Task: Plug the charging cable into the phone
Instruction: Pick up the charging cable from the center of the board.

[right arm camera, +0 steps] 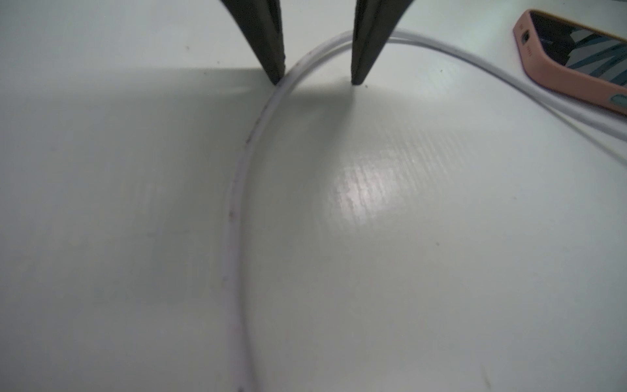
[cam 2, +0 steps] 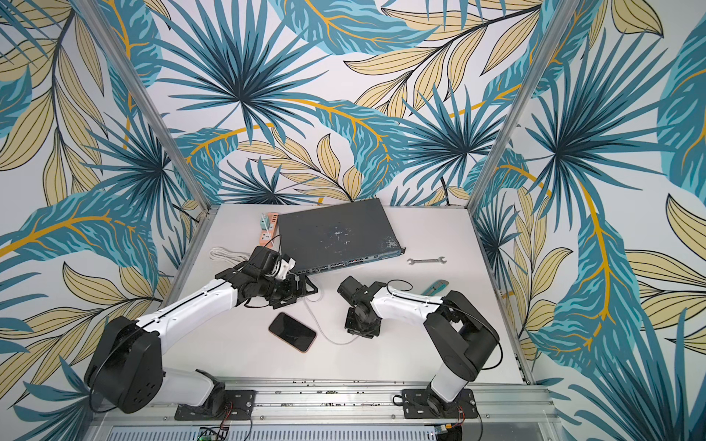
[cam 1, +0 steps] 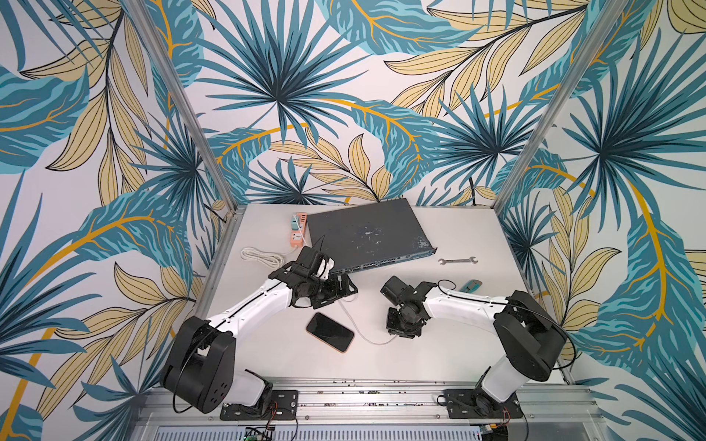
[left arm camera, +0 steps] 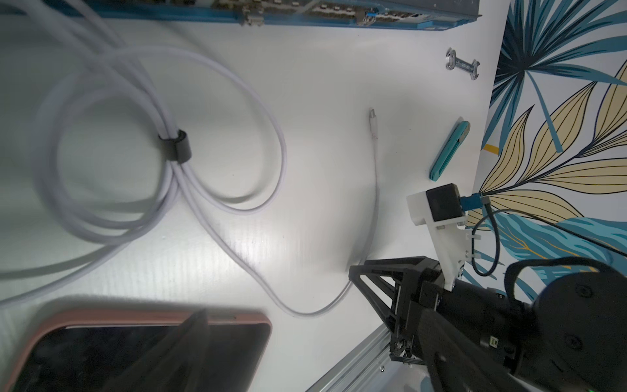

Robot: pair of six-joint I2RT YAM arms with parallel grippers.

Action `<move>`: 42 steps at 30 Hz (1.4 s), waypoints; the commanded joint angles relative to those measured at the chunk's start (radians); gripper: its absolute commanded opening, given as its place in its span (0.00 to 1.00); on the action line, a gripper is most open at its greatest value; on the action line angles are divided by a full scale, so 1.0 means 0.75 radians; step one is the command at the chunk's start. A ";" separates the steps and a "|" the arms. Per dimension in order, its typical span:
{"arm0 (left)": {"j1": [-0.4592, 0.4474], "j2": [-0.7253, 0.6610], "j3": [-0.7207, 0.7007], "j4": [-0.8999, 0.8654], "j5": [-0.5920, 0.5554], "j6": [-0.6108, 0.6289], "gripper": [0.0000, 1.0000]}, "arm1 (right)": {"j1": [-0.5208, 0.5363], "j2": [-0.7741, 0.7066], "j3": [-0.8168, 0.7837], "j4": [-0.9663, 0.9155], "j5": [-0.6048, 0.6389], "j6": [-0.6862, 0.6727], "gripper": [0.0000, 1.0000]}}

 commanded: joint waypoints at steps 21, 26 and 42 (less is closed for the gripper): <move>0.049 -0.176 -0.199 0.288 0.109 -0.221 1.00 | 0.018 -0.180 0.096 0.016 0.453 -0.217 0.00; 0.047 -0.116 -0.259 0.700 0.181 -0.455 1.00 | 0.022 -0.279 0.105 0.094 0.419 -0.299 0.00; -0.070 0.428 -0.184 1.610 0.159 -0.976 0.96 | 0.057 -0.396 0.117 0.203 0.355 -0.421 0.00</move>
